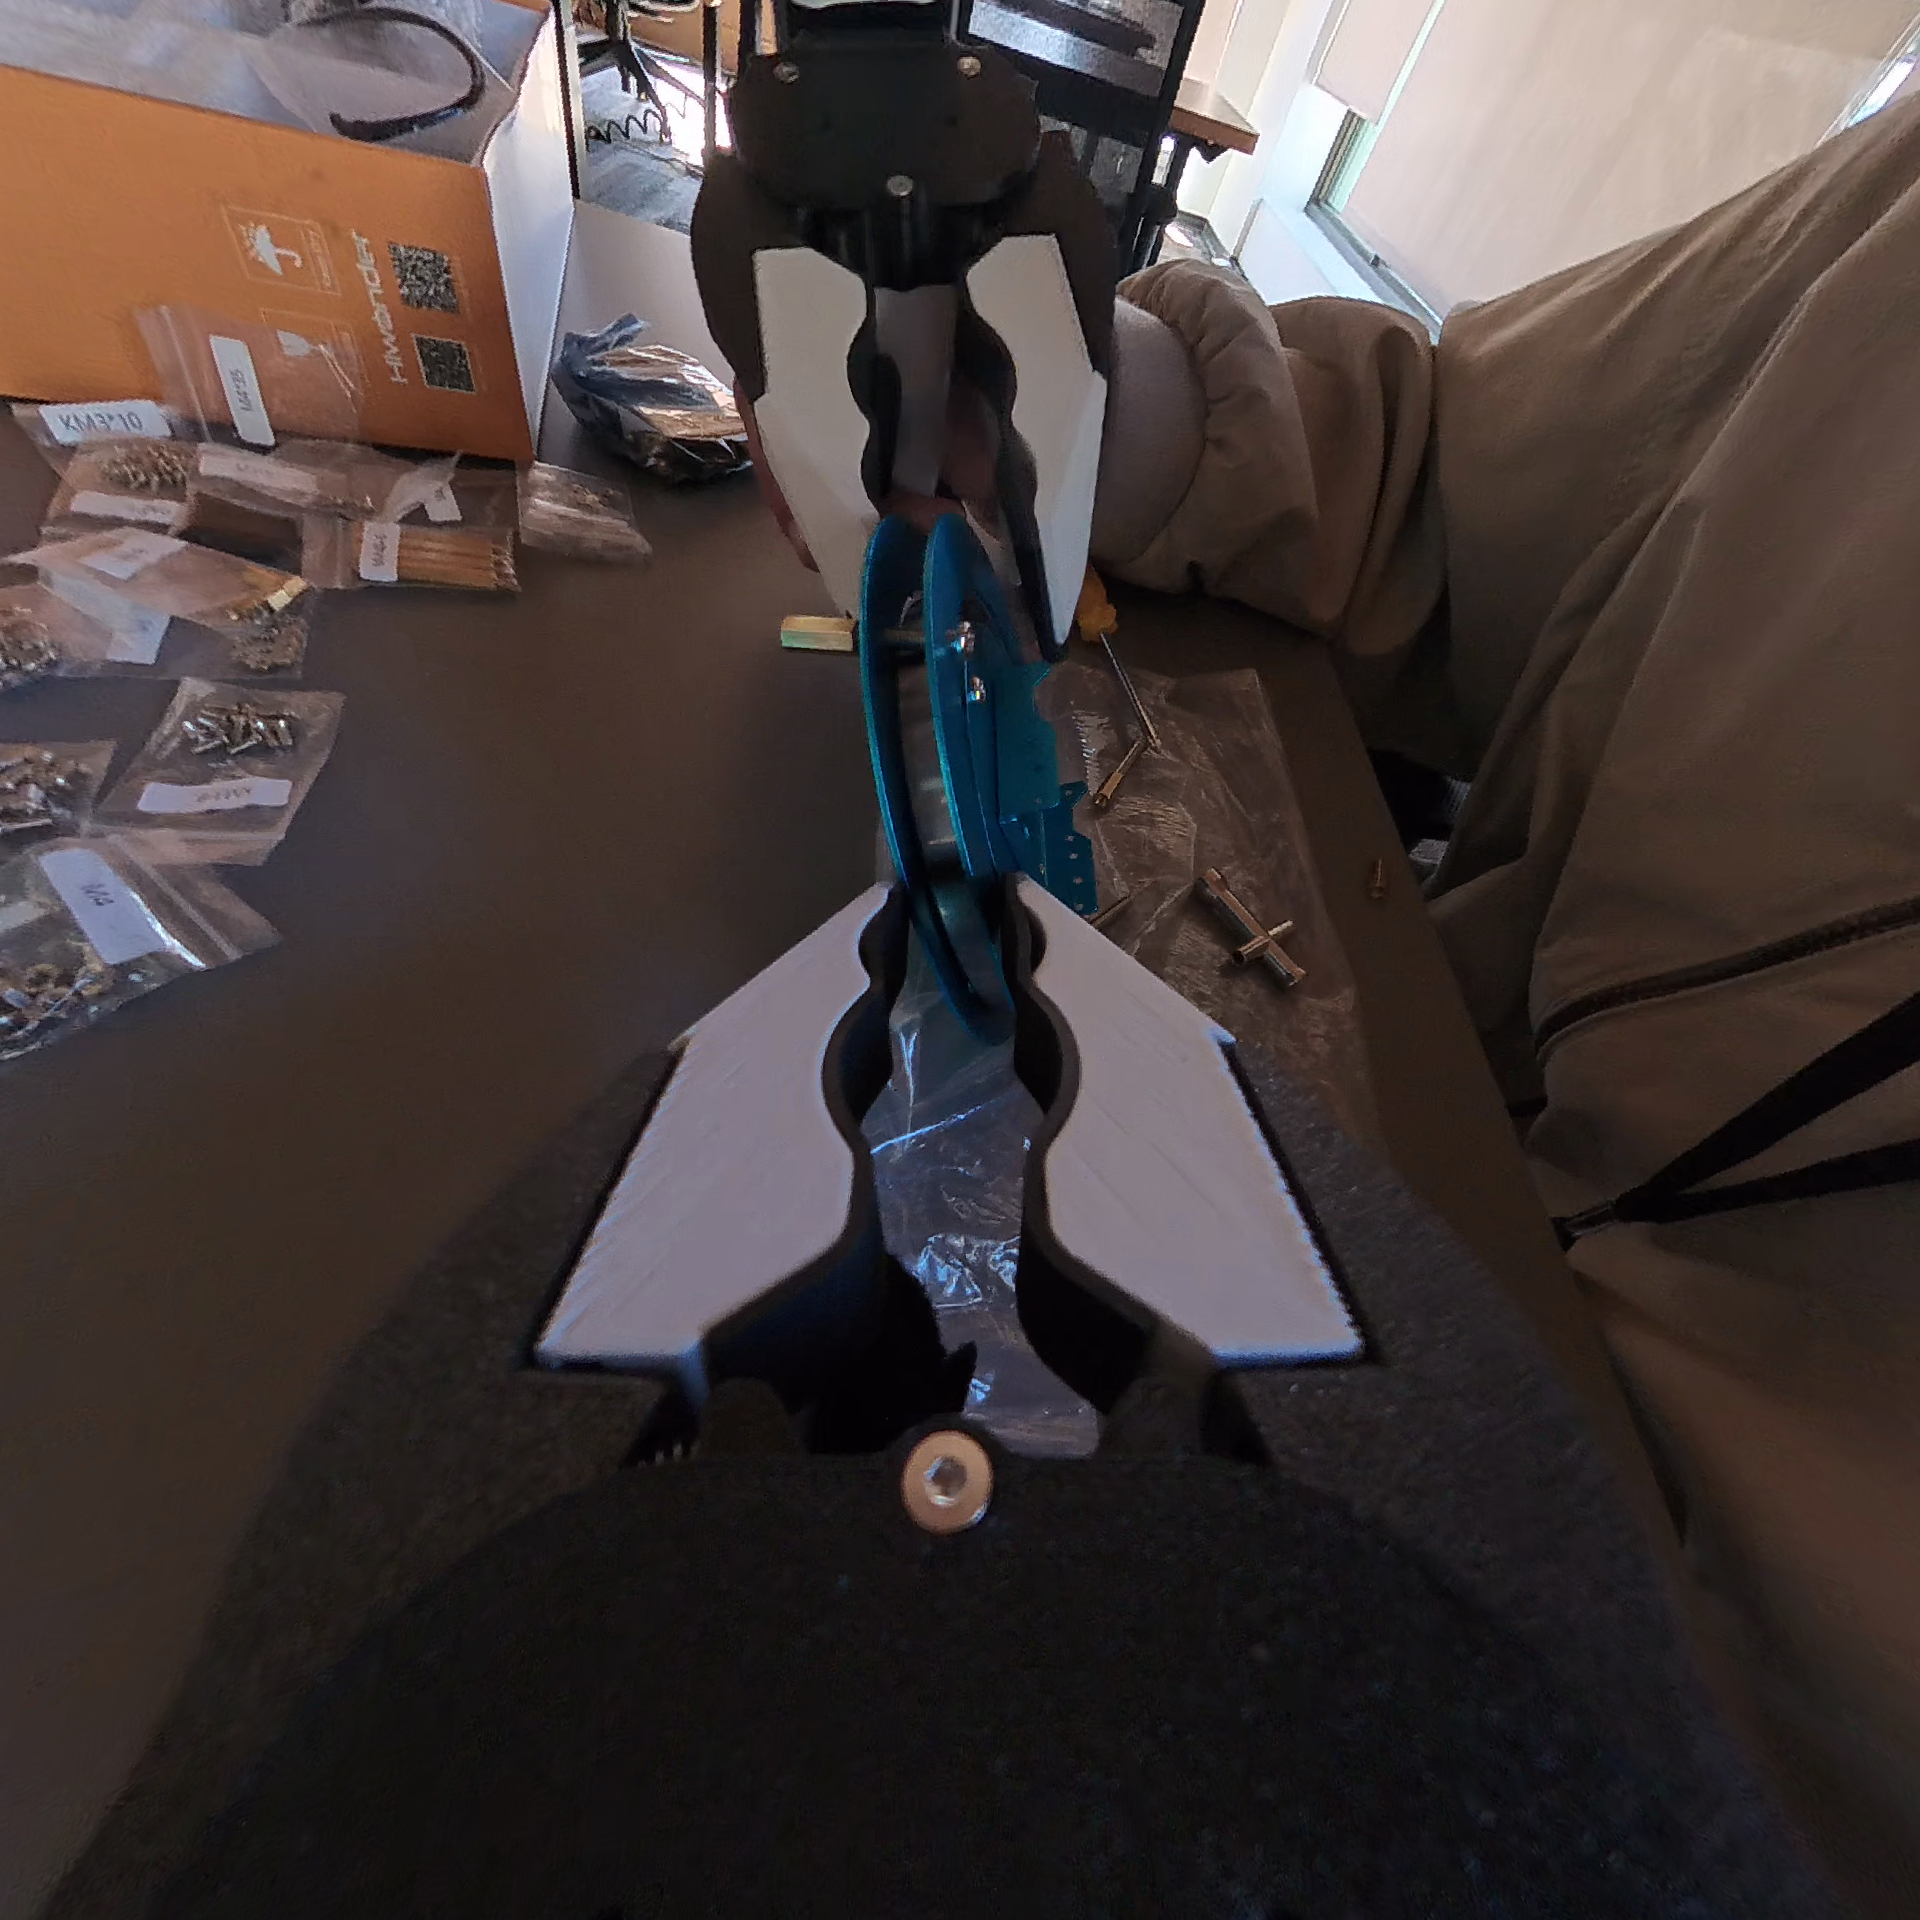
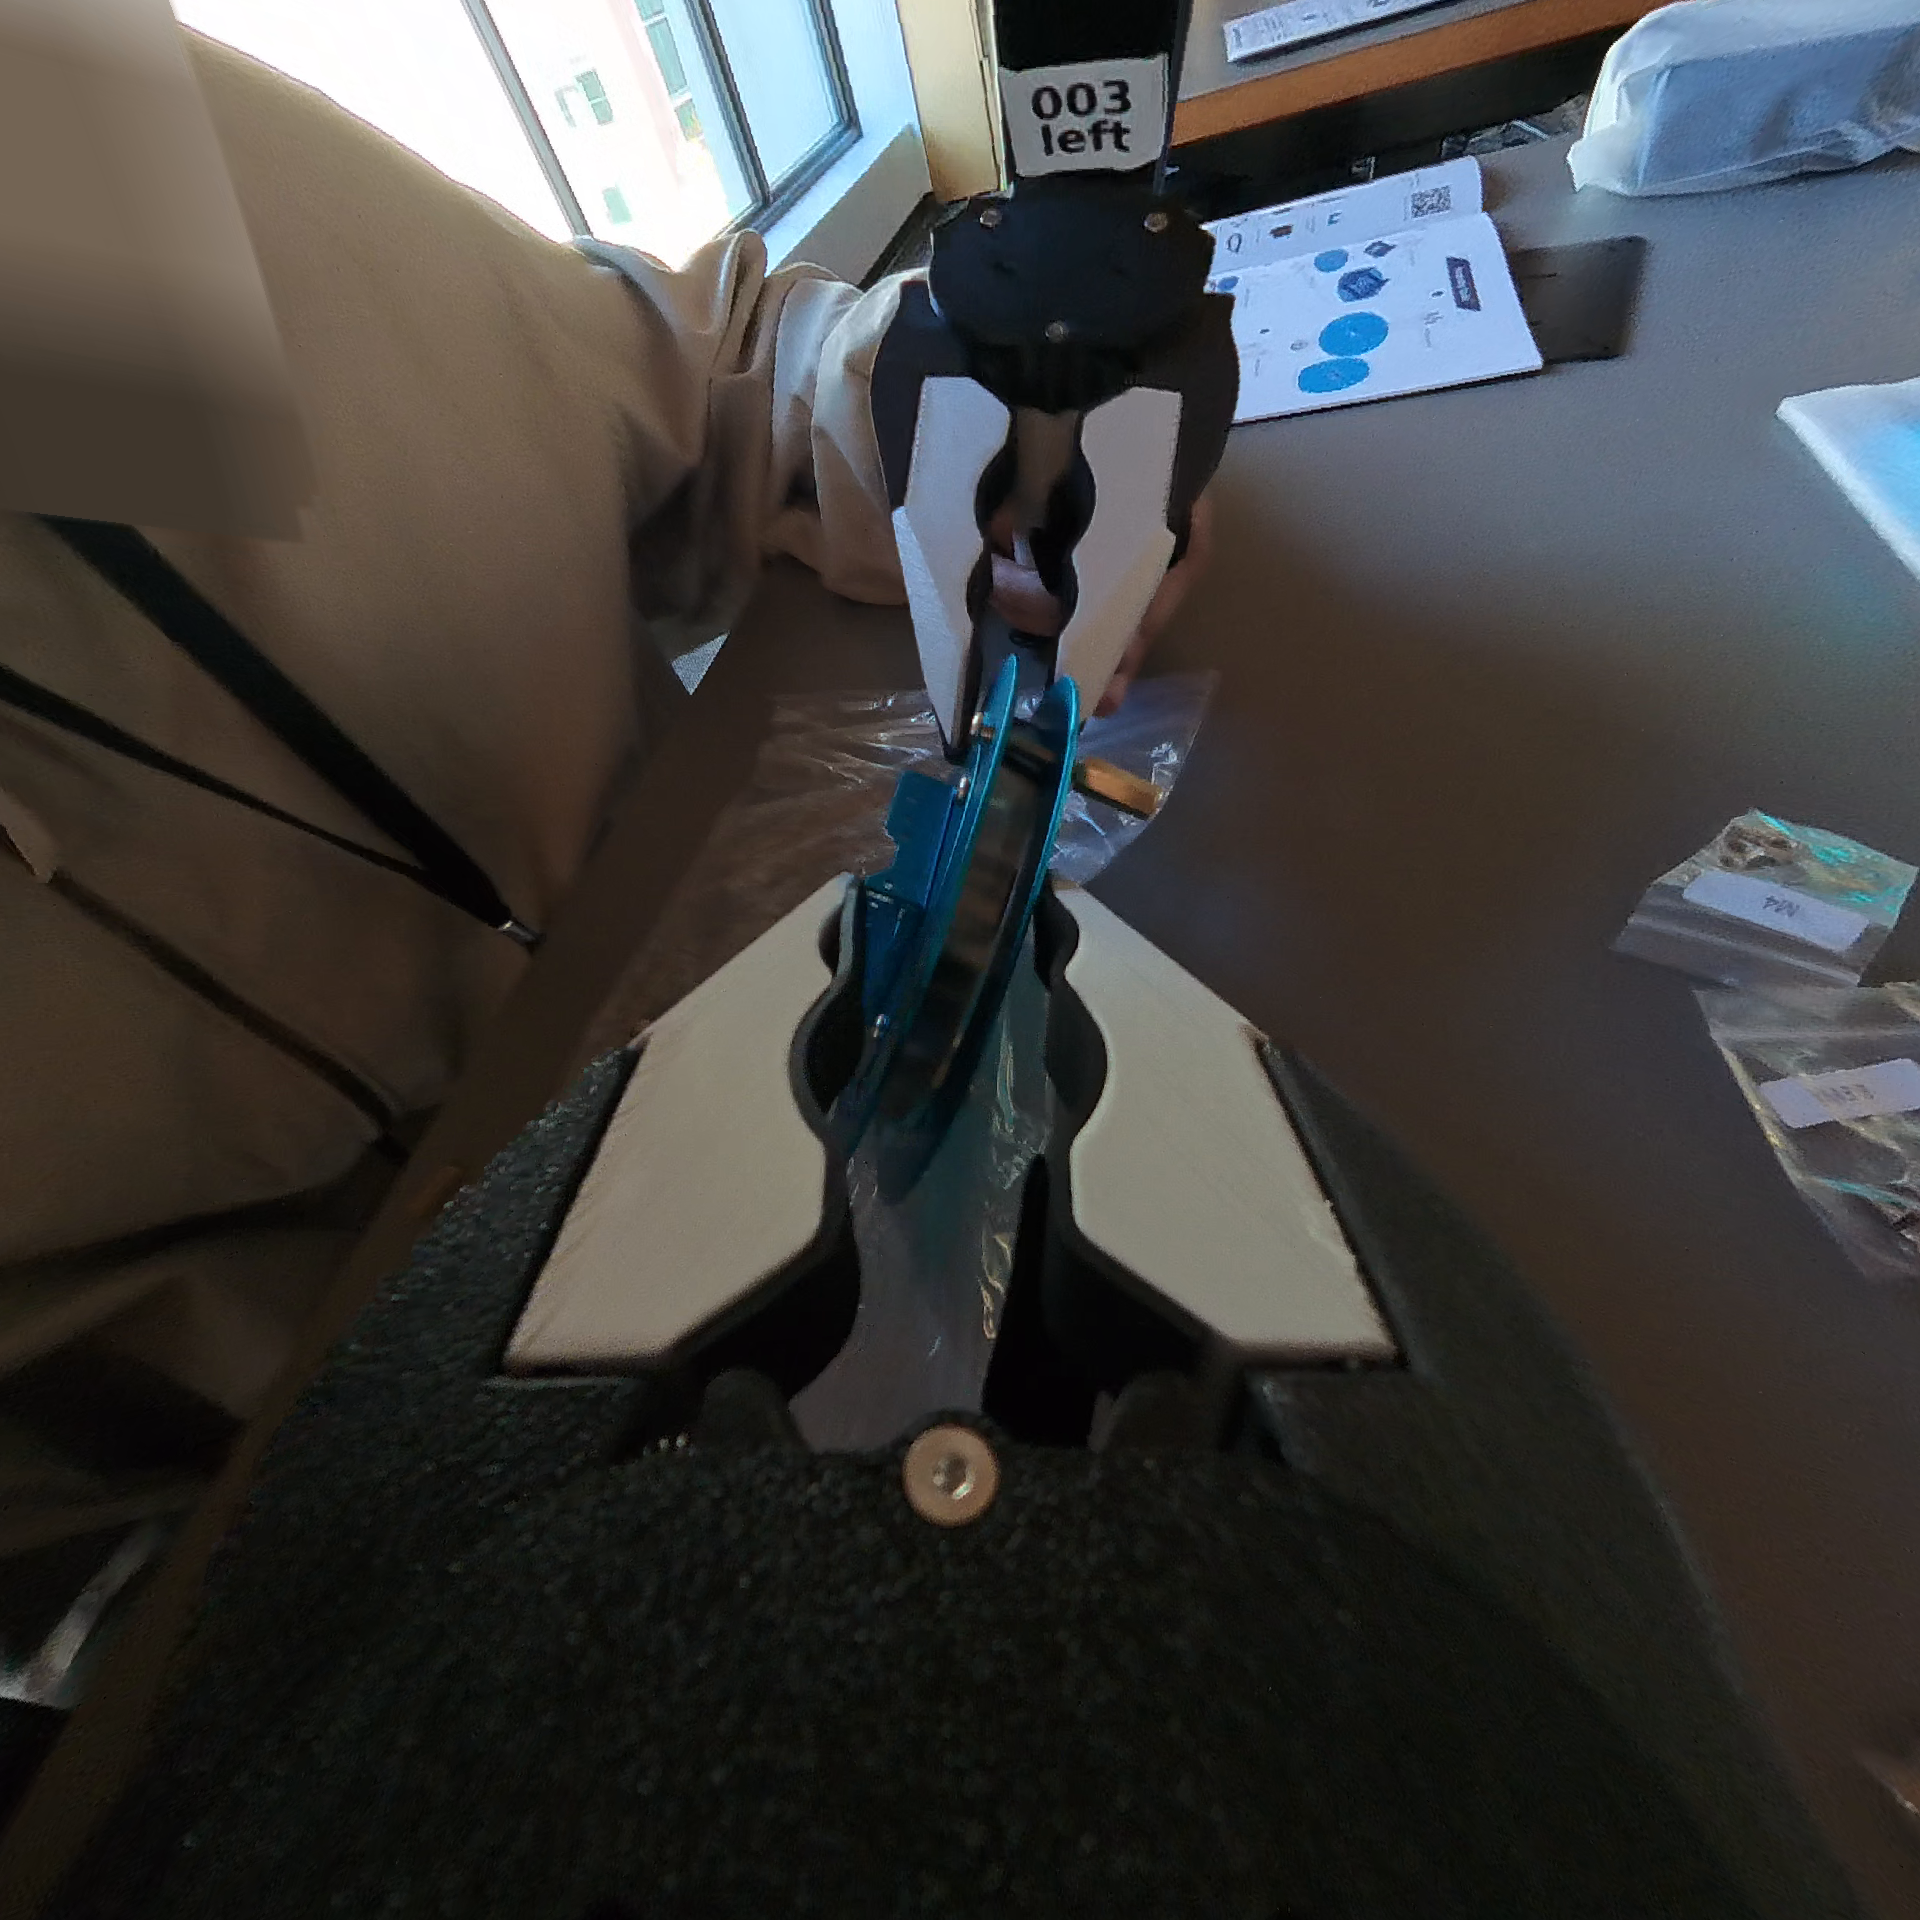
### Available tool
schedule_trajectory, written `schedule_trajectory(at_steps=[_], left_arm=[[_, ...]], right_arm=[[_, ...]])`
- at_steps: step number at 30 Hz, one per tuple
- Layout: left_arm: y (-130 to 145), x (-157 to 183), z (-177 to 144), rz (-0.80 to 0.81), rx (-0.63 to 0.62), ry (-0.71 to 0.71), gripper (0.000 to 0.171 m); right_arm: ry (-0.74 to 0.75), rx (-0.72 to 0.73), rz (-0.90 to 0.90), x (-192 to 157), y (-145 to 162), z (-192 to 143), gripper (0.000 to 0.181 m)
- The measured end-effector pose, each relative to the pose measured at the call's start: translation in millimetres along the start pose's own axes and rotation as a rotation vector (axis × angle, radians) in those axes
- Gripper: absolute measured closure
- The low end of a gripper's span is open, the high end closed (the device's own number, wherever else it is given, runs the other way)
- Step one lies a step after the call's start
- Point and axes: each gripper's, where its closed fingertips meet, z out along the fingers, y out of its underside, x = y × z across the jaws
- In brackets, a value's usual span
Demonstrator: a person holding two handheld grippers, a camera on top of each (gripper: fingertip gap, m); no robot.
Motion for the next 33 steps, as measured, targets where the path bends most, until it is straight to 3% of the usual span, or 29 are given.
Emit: schedule_trajectory(at_steps=[5,8,13,18,25,28,33], left_arm=[[-2.0,-0.2,0.9,-0.021,0.008,-0.006,0.156],[-4.9,2.9,2.0,-0.022,0.004,-0.018,0.157],[-9.6,8.6,5.3,-0.026,-0.009,-0.062,0.158],[-14.9,32.3,11.2,0.176,-0.056,-0.146,0.159],[-17.6,60.8,28.6,0.342,-0.115,-0.269,0.159],[-15.9,68.1,33.6,0.402,-0.140,-0.324,0.160],[-12.8,74.0,35.7,0.449,-0.156,-0.386,0.160]], right_arm=[[0.036,0.004,-0.009,3.5,-4.5,-2.8,0.150],[0.041,0.055,-0.014,-2.1,-24.2,-14.1,0.148],[0.202,0.069,-0.150,-24.1,-65.0,-36.6,0.142],[0.347,-0.056,-0.050,-37.0,-33.7,-27.3,0.129],[0.381,0.053,0.101,-59.7,-11.7,-8.2,0.126],[0.427,0.102,0.047,-63.1,-12.7,-10.8,0.139],[0.436,0.062,-0.052,-67.2,1.7,-11.4,0.143]])
